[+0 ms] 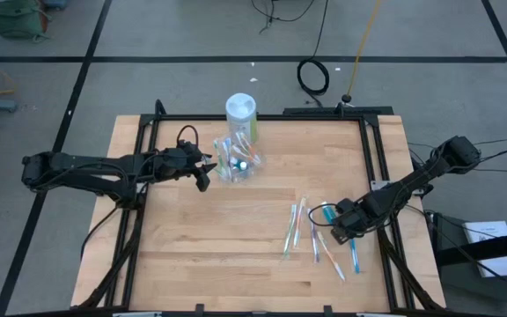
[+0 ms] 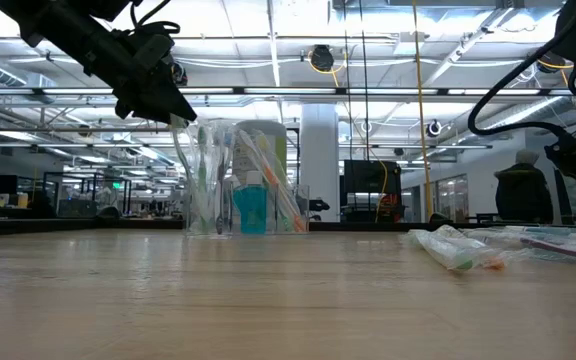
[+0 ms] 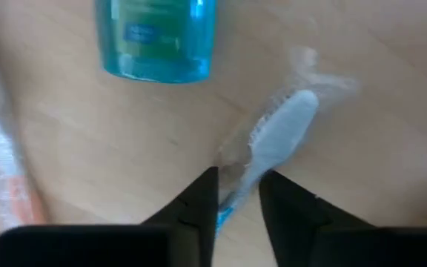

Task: Pick & Place toothbrushing station
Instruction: Put the blue toothbrush into the transparent organizer

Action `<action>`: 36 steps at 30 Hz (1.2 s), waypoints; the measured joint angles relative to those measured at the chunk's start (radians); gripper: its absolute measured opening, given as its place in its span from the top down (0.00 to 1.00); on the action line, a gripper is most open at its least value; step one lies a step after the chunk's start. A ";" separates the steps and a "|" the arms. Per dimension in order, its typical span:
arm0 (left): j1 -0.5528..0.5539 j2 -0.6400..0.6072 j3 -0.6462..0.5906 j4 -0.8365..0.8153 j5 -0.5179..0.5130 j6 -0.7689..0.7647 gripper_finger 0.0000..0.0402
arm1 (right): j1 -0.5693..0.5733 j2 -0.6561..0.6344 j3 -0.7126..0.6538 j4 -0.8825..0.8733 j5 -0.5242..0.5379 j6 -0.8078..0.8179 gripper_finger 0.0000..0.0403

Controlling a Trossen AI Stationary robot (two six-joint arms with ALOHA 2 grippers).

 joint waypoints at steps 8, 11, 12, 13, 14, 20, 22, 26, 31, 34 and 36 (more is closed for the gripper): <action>0.000 0.000 0.000 -0.007 0.000 -0.001 0.57 | -0.001 -0.006 0.000 0.011 -0.024 0.006 0.98; 0.000 0.000 0.000 -0.007 0.000 -0.001 0.57 | -0.001 -0.018 0.000 0.011 -0.024 -0.030 0.96; 0.000 0.000 0.000 -0.007 0.000 -0.001 0.57 | -0.004 -0.023 0.000 0.010 -0.024 -0.045 0.95; 0.000 0.000 0.000 -0.007 0.000 -0.001 0.57 | -0.006 -0.029 0.000 0.009 -0.026 -0.056 0.95; 0.000 0.000 0.000 -0.007 0.000 -0.001 0.57 | -0.009 -0.039 0.000 0.009 -0.026 -0.061 0.95; 0.000 0.000 0.000 -0.006 0.000 -0.001 0.57 | -0.031 -0.126 -0.001 0.066 0.007 -0.100 0.98; 0.000 0.000 0.000 -0.006 0.000 -0.003 0.57 | -0.040 -0.157 -0.001 0.160 0.019 -0.138 0.97; 0.000 0.000 0.000 -0.005 0.000 -0.003 0.57 | -0.057 -0.193 -0.001 0.372 0.116 -0.310 0.97; 0.000 0.000 0.000 -0.004 0.000 -0.010 0.57 | -0.124 -0.188 -0.001 0.640 0.289 -0.641 0.98; 0.000 0.000 0.000 -0.004 0.000 -0.010 0.57 | -0.183 -0.160 -0.001 0.837 0.400 -0.982 0.97; 0.000 0.000 0.000 -0.004 0.000 -0.010 0.57 | -0.232 -0.124 -0.001 1.019 0.455 -1.203 0.97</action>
